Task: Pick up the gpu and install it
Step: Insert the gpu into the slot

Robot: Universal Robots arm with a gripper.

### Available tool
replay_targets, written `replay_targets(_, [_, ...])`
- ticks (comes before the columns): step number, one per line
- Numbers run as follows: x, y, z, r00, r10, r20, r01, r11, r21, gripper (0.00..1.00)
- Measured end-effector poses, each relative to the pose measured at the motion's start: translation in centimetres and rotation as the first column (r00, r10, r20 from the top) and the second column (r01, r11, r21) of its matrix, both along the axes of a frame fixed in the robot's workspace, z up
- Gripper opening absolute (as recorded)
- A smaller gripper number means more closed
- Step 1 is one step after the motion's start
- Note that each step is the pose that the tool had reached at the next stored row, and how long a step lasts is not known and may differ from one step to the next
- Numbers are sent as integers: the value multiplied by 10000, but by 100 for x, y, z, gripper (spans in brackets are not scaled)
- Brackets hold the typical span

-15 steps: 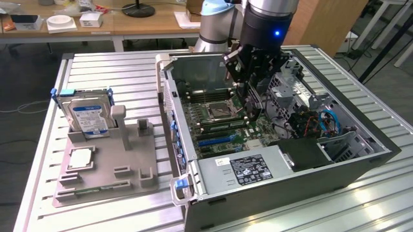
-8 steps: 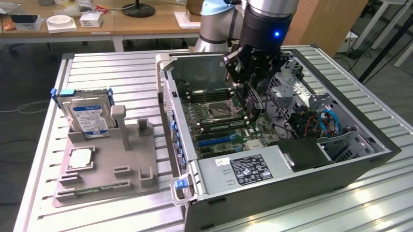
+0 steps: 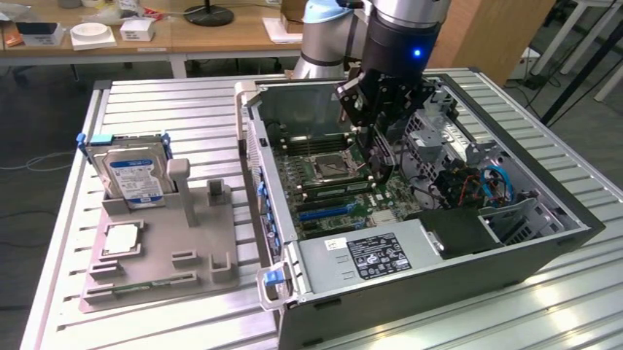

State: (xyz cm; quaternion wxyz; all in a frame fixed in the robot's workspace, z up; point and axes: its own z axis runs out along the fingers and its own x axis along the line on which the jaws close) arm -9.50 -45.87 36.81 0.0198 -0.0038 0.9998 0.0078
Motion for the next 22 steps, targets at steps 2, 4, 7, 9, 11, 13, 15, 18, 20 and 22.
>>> replay_targets(2, [0,0,-4,10000,0,1,0,10000,1,26])
replay_targets(4, [0,0,-8,10000,0,2,0,10000,0,26])
replay_targets(7, [0,0,-14,10000,0,4,0,10000,1,26])
replay_targets(9, [0,0,-18,10000,0,5,0,10000,1,26])
replay_targets(11, [0,0,-22,10000,0,6,0,10000,1,26])
replay_targets(13, [0,0,-25,10000,0,8,0,10000,1,26])
replay_targets(15, [0,0,-36,10000,0,15,0,10000,0,26])
replay_targets(18, [0,0,-50,10000,0,19,0,10000,1,26])
replay_targets(20, [0,0,-54,10000,0,19,0,10000,1,26])
replay_targets(22, [0,0,-59,10000,0,21,0,10000,1,26])
